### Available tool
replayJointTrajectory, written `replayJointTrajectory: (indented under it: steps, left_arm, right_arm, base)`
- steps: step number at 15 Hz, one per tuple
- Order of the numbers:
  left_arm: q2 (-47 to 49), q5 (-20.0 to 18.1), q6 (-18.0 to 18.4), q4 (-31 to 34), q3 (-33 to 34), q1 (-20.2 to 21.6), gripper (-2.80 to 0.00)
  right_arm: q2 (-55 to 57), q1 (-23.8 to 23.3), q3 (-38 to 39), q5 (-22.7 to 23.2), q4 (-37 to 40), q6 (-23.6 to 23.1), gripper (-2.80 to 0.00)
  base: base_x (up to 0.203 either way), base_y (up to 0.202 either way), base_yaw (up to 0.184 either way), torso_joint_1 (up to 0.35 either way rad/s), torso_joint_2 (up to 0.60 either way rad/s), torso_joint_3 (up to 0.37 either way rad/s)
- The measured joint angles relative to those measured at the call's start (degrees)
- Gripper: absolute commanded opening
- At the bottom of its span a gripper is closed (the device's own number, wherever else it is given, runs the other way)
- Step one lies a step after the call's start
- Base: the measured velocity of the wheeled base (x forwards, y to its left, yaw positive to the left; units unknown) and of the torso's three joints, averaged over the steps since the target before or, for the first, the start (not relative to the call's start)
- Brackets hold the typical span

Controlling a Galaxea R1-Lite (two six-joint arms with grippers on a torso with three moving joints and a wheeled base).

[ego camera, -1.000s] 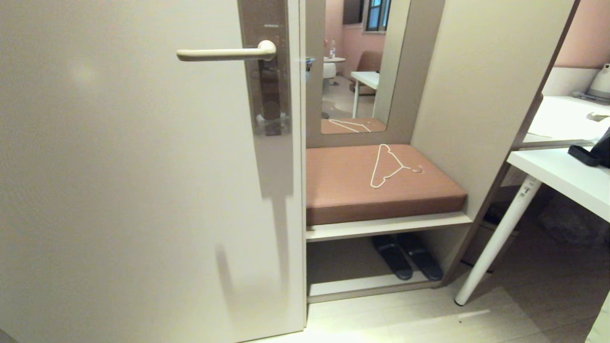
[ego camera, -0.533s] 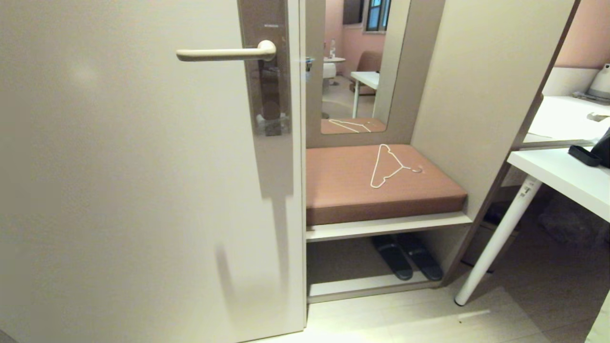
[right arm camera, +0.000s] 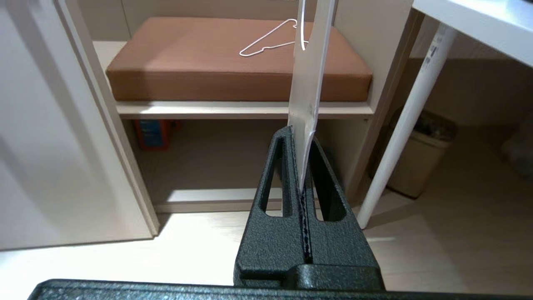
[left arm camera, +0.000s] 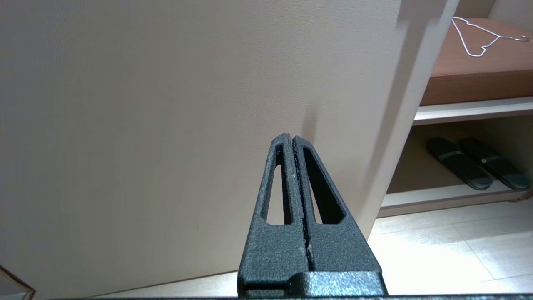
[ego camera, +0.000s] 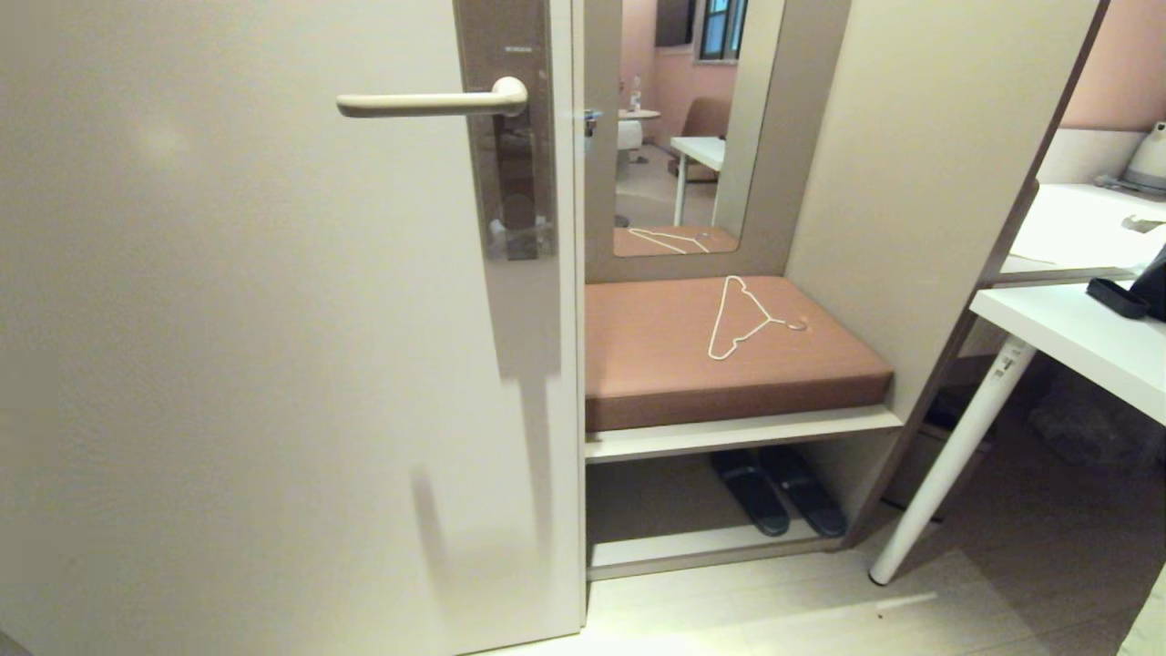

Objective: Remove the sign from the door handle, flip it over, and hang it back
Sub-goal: Hand it to the other hand

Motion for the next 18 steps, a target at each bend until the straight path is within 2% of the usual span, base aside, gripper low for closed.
replayJointTrajectory:
  steps: [6,12,15,18]
  left_arm:
    - [0.0,0.0,-0.1,0.0,0.0,0.0,-2.80]
    - [0.0,-0.1,0.3,0.0,0.0,0.0,-2.80]
    - [0.0,-0.1,0.3,0.0,0.0,0.0,-2.80]
    - [0.0,-0.1,0.5,0.0,0.0,0.0,-2.80]
  right_arm:
    - [0.0,0.0,-1.0,0.1,0.7,-0.6,-2.80]
    - [0.9,0.0,-9.6,1.3,8.9,-0.7,-2.80]
    - [6.0,0.1,-14.1,1.2,8.6,-0.7,-2.80]
    - [15.0,0.2,-19.0,1.3,4.2,-0.8,-2.80]
  base:
    - [0.000,0.000,0.000,0.000,0.00,0.000]
    - [0.000,0.000,0.000,0.000,0.00,0.000]
    - [0.000,0.000,0.000,0.000,0.00,0.000]
    - [0.000,0.000,0.000,0.000,0.00,0.000]
